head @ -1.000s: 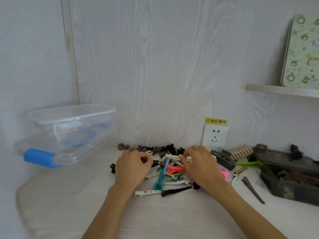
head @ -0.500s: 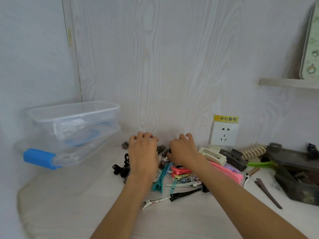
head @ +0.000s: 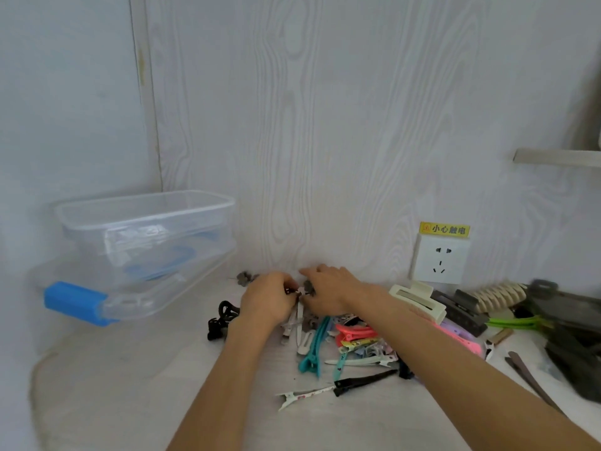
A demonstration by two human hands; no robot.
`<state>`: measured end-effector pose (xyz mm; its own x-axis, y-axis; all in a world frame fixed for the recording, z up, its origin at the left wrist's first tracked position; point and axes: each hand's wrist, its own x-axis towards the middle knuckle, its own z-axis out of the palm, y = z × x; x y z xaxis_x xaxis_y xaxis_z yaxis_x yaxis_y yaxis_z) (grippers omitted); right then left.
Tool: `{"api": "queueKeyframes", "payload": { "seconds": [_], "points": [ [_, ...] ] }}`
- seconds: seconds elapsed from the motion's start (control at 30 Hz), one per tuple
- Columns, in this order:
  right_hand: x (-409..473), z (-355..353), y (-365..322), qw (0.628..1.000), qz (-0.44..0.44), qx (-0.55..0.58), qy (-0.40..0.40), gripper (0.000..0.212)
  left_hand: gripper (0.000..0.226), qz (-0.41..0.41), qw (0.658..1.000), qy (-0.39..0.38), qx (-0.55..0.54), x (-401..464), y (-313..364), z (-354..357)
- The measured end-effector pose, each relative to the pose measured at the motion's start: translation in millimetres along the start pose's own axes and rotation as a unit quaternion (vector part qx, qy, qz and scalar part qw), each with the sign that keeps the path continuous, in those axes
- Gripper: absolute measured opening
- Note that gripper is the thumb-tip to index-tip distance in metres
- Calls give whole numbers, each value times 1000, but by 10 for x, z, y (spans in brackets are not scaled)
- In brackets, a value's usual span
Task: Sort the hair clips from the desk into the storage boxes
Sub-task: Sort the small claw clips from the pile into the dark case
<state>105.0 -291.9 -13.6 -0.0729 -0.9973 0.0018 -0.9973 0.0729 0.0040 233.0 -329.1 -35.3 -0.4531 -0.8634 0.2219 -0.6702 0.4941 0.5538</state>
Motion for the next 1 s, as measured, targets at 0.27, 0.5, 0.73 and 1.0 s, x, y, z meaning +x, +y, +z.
{"api": "queueKeyframes", "payload": {
  "seconds": [0.27,0.5,0.73,1.0],
  "points": [
    [166,-197,-58,992,18,-18,-125,35,26,-2,999,-13,45,0,-7,2],
    [142,-317,-25,976,52,108,-181,38,28,31,991,57,114,-21,27,96],
    [-109,-99,217,945,43,293,139,33,18,74,987,129,67,-27,63,75],
    [-1045,-87,519,755,60,609,234,33,25,99,928,187,-306,-181,524,-38]
  ]
}}
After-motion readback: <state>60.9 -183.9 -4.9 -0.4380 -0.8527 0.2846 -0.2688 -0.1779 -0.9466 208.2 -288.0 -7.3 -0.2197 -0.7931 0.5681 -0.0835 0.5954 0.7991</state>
